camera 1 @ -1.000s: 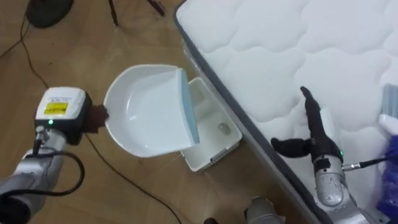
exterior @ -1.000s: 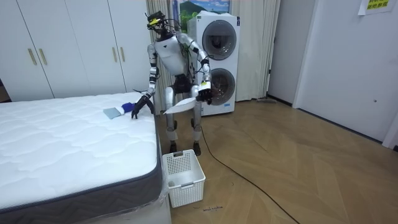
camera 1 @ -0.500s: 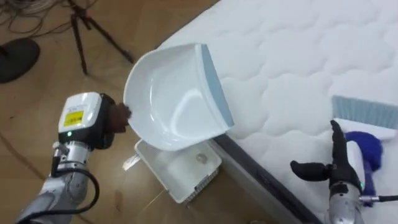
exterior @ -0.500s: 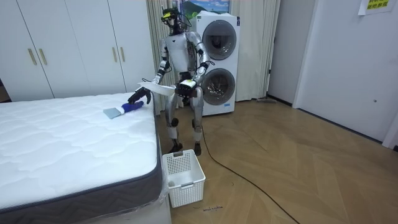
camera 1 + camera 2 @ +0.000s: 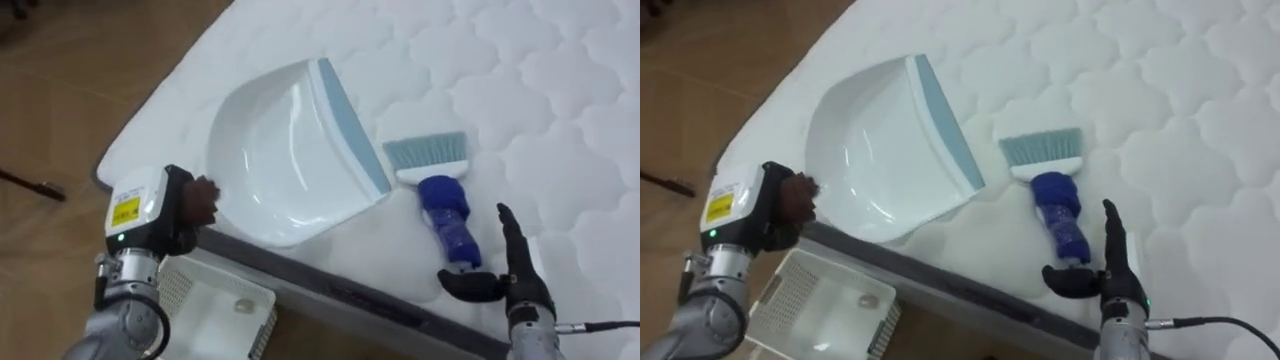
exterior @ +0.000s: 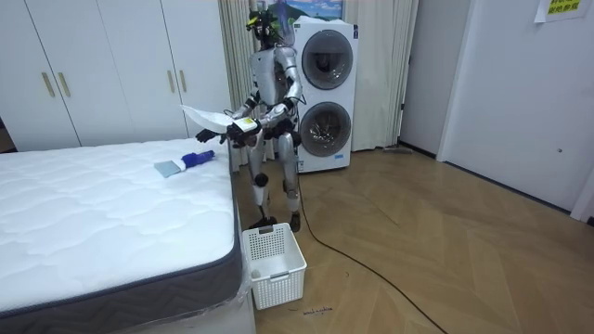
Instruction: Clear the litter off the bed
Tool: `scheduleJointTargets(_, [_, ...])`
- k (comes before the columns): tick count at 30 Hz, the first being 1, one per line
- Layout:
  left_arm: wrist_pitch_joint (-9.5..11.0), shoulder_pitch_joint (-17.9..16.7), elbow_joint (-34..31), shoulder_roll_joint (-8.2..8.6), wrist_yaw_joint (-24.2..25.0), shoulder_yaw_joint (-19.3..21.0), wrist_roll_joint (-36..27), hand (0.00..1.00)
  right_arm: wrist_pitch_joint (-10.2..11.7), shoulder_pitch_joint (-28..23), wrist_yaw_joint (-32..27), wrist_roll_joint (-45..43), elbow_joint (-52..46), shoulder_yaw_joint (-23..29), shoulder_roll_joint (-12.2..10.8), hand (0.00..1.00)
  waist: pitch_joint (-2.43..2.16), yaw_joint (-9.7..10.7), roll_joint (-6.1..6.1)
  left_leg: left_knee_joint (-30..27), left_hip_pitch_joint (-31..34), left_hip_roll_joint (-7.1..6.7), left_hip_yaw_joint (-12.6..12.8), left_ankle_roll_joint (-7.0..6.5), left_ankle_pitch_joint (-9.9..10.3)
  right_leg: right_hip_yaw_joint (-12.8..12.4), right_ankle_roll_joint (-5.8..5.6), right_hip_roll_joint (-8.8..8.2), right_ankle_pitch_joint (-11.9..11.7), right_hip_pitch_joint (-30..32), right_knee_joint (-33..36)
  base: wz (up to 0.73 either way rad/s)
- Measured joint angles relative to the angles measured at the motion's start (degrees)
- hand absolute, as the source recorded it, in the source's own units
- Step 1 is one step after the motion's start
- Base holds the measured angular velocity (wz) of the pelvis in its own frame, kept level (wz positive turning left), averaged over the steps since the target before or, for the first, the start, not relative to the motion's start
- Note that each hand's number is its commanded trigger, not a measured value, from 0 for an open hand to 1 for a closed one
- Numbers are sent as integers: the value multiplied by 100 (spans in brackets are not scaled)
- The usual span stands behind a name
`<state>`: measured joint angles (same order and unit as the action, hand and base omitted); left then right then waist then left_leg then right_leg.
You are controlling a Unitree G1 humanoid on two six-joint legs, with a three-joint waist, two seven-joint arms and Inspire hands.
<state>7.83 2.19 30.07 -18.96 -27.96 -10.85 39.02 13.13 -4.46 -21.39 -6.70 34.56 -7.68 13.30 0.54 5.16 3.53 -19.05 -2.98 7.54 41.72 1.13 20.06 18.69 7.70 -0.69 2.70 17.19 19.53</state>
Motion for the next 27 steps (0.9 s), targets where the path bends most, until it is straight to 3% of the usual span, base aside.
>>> scheduleJointTargets(4, [-31, -293, -192, 54, 25, 30, -84, 100, 105, -131, 153, -21, -432, 3, -34, 0, -6, 156, -28, -115, -138, 24, -56, 80, 29, -207, 16, 150, 162, -61, 40, -27])
scheduleJointTargets(6, [-28, -381, -305, 56, 118, 31, -131, 100, 107, -157, 227, -117, -435, -8, -59, 0, -22, 159, -103, -708, -1, 127, -392, 75, 18, -529, 24, 276, 259, -99, 63, -48])
scheduleJointTargets(7, [-27, -391, -303, 67, 188, 30, -135, 100, 106, -193, 284, -131, -434, -8, -49, 0, -10, 104, -147, -1312, 191, 167, -943, -12, -79, -920, 42, 410, 261, -197, 73, -77])
scheduleJointTargets(8, [-22, -407, -301, 88, 221, 28, -151, 100, 105, -233, 288, -125, -428, -10, -24, 0, 8, 16, -192, -1607, 319, 79, -1550, -53, -127, -1338, 50, 508, 273, -305, 111, -85])
scheduleJointTargets(10, [14, -432, -310, 139, 228, 27, -327, 100, 95, -253, 284, -73, -411, 3, 0, 0, 34, -62, -278, -1548, 555, -78, -2122, -75, -107, -1807, 32, 591, 288, -431, 113, -96])
scheduleJointTargets(11, [51, -446, -313, 197, 232, 82, -357, 100, 91, -254, 291, -70, -385, 6, 11, 0, 9, -141, -287, -1458, 781, -139, -2413, -41, -128, -2069, 28, 641, 289, -459, 104, -106])
scheduleJointTargets(12, [86, -465, -315, 225, 232, 127, -347, 100, 89, -261, 300, -71, -385, 6, 20, 0, 1, -195, -279, -1362, 870, -154, -2551, -21, -141, -2167, 26, 676, 288, -472, 91, -112])
scheduleJointTargets(13, [120, -512, -321, 256, 227, 178, -358, 100, 71, -295, 350, -63, -386, 5, 36, 0, -6, -235, -268, -1028, 994, -155, -2860, 8, -188, -2307, 13, 731, 278, -498, 103, -94])
scheduleJointTargets(14, [126, -550, -320, 267, 226, 177, -355, 100, 51, -379, 380, -60, -386, 6, 41, 0, -43, -245, -248, -686, 1104, -164, -3225, 83, -241, -2384, 8, 780, 276, -506, 145, -83])
scheduleJointTargets(15, [128, -562, -319, 271, 226, 174, -354, 100, 48, -420, 387, -60, -387, 6, 43, 0, -59, -245, -238, -537, 1159, -186, -3425, 127, -292, -2452, -8, 824, 285, -496, 175, -85])
scheduleJointTargets(16, [136, -616, -319, 280, 220, 179, -352, 100, 44, -511, 416, -91, -396, 4, 39, 0, -91, -331, -241, -444, 1128, -246, -3588, 202, -411, -2632, -44, 894, 303, -485, 286, -103])
scheduleJointTargets(17, [138, -696, -316, 300, 217, 213, -351, 100, 43, -576, 467, -158, -397, 6, 34, 0, -112, -411, -230, -360, 1014, -298, -3574, 137, -505, -2572, -80, 884, 330, -477, 338, -109])
scheduleJointTargets(18, [140, -745, -316, 324, 213, 251, -353, 92, 43, -587, 495, -226, -397, 9, 35, 0, -119, -412, -213, -352, 966, -310, -3574, 108, -566, -2500, -109, 861, 346, -490, 346, -92])
scheduleJointTargets(19, [141, -843, -315, 398, 213, 351, -352, 65, 42, -620, 525, -298, -396, 17, 27, 0, -118, -382, -214, -339, 870, -328, -3522, 71, -560, -2429, -129, 825, 404, -532, 357, -52])
scheduleJointTargets(20, [145, -886, -307, 463, 222, 376, -353, 24, 42, -697, 528, -311, -393, 70, 27, 0, -107, -349, -236, -299, 781, -346, -3484, 92, -544, -2455, -136, 821, 453, -593, 352, -36])
scheduleJointTargets(21, [154, -917, -306, 489, 225, 377, -356, 0, 42, -738, 530, -311, -375, 109, 26, 0, -105, -353, -249, -252, 722, -356, -3465, 92, -542, -2487, -142, 823, 478, -625, 348, -12])
scheduleJointTargets(24, [200, -1145, -294, 510, 230, 393, -394, 0, 52, -801, 518, -317, -169, 338, 34, 0, -90, -358, -243, -7, 437, -432, -3481, 85, -537, -2590, -131, 828, 582, -735, 333, -14])
scheduleJointTargets(27, [199, -1227, -275, 508, 333, 413, -603, 0, 52, -816, 498, -321, 31, 450, 29, 0, -35, -366, -197, 72, 352, -452, -3551, 83, -537, -2631, -72, 837, 639, -794, 309, -4])
